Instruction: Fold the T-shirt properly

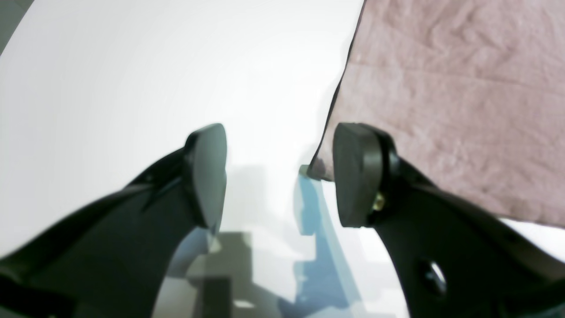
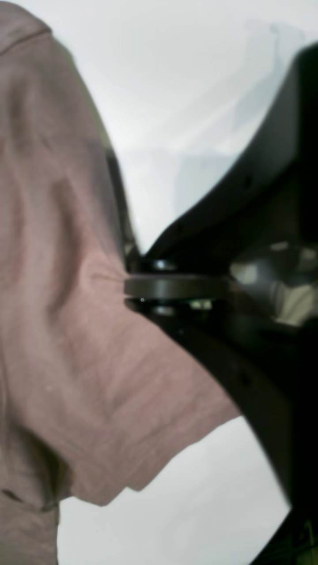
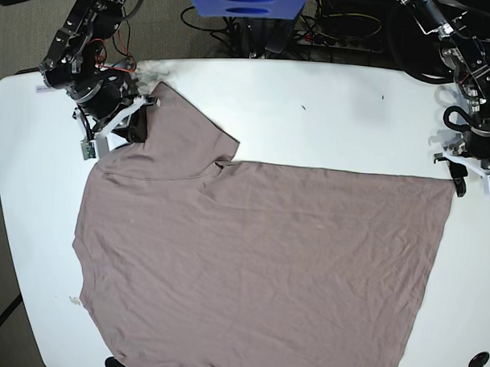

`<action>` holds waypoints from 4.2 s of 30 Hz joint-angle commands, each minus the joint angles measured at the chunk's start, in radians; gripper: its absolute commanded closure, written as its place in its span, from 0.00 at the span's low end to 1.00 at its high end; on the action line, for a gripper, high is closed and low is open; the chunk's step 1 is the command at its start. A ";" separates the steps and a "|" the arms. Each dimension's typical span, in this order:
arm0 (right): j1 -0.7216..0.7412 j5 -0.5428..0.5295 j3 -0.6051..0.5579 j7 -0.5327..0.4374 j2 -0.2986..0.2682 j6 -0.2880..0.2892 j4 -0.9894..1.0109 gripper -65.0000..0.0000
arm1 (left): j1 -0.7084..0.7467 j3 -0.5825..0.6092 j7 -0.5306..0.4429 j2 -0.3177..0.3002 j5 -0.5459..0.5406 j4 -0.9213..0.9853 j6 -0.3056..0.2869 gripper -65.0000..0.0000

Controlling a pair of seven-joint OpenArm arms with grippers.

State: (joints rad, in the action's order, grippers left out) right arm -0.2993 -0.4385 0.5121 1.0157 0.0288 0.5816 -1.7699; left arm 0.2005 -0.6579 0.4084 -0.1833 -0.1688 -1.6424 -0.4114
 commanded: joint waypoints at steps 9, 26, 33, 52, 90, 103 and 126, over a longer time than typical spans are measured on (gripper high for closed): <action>-0.002 0.014 -0.002 0.022 -0.002 0.005 -0.006 1.00 | -0.011 -0.006 -0.026 -0.012 -0.008 -0.015 0.004 0.45; -0.002 0.014 -0.002 0.025 -0.002 0.005 -0.006 1.00 | -0.097 0.017 -0.024 -0.012 -0.018 0.044 -0.001 0.43; -0.002 0.014 -0.002 0.025 -0.003 0.005 -0.006 1.00 | -0.121 0.051 -0.024 -0.008 -0.027 0.081 -0.059 0.43; -0.002 0.014 -0.002 0.025 -0.003 0.005 -0.006 1.00 | -0.178 0.043 0.096 0.015 -0.076 0.152 -0.117 0.43; -0.002 0.014 -0.002 0.027 -0.003 0.005 -0.006 1.00 | -0.206 -0.023 0.096 0.069 -0.019 0.282 -0.123 0.43; -0.002 0.014 -0.002 0.028 -0.003 0.005 -0.006 1.00 | -0.184 0.046 0.091 0.094 -0.018 0.229 -0.123 0.50; -0.005 0.011 -0.002 0.030 -0.005 0.007 -0.018 1.00 | -0.126 0.045 0.090 0.057 -0.025 0.166 -0.126 1.00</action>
State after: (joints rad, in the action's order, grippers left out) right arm -0.2993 -0.4400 0.5114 1.0218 0.0299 0.5842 -1.7729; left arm 0.0612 -0.6113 0.4770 -0.1192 -0.2070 -1.4456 -0.5358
